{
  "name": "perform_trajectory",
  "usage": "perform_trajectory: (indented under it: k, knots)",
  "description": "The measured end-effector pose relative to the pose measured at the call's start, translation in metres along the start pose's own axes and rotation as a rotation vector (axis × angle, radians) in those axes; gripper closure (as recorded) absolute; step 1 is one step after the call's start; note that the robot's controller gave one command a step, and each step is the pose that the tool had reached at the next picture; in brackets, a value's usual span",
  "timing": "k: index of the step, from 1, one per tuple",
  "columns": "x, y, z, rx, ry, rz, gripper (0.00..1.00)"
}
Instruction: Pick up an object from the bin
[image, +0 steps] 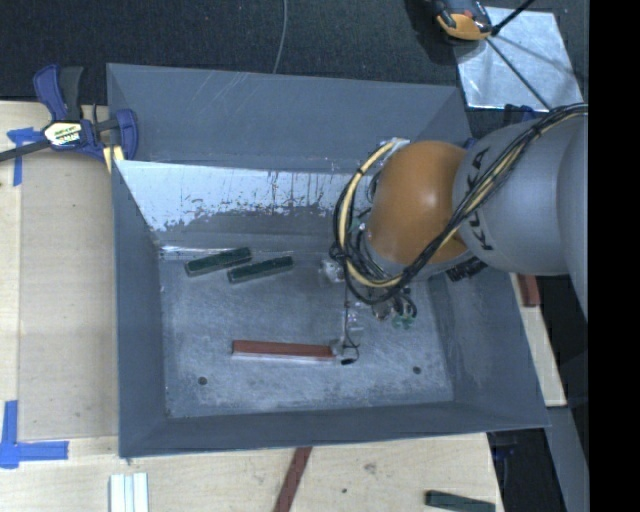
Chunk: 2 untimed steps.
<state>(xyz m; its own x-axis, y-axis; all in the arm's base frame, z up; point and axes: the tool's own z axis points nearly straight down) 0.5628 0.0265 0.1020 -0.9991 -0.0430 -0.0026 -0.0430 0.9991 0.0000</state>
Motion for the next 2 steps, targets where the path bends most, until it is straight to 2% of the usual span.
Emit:
perform_trajectory:
  k: [1,2]
  knots:
    - [0.022,-0.002,0.015,0.0,-0.001,-0.04,0.0]
    - [0.064,0.068,0.031,-0.002,-0.002,-0.189,1.0]
